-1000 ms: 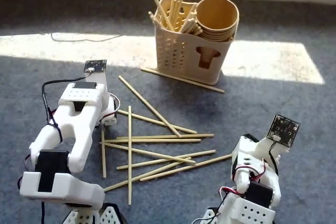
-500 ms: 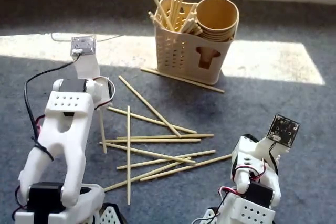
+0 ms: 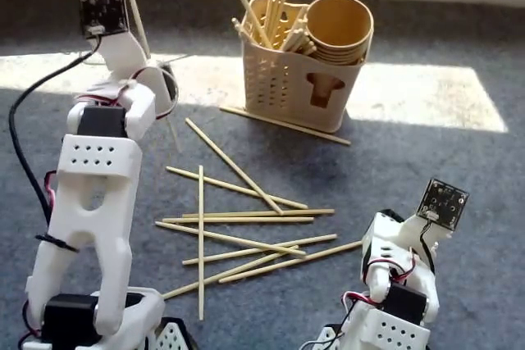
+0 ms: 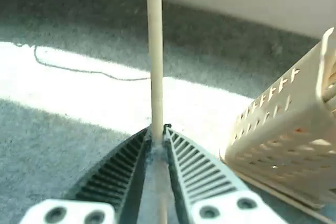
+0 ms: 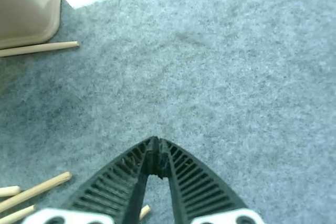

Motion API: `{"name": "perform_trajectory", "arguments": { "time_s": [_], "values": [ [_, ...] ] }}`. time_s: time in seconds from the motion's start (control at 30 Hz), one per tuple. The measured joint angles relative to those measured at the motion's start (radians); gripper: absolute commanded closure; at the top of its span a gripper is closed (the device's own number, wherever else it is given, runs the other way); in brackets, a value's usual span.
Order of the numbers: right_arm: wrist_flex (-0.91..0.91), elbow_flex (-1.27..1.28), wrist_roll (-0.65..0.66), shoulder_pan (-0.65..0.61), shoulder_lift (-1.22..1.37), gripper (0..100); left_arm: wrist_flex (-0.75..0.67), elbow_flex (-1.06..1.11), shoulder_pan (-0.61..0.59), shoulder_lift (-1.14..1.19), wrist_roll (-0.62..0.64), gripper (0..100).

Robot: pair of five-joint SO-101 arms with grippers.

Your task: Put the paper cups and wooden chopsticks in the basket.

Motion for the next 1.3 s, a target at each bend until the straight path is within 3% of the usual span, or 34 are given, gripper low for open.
{"name": "perform_trajectory", "arguments": {
  "time_s": [0.23,0.47,0.7,0.93,1.3],
  "values": [
    [0.000,0.000,0.000,0.000,0.000,99.3,-0.091,-0.149,0.066,0.000,0.115,99],
    [0.000,0.000,0.000,0.000,0.000,99.3,-0.318,-0.198,0.138,0.000,0.184,99],
    [0.000,0.000,0.000,0.000,0.000,99.3,-0.528,-0.198,0.218,0.008,0.186,99],
    [0.000,0.000,0.000,0.000,0.000,99.3,-0.749,-0.199,0.226,0.175,0.186,99],
    [0.000,0.000,0.000,0.000,0.000,99.3,-0.798,-0.180,0.209,0.219,0.186,99]
  ]
}}
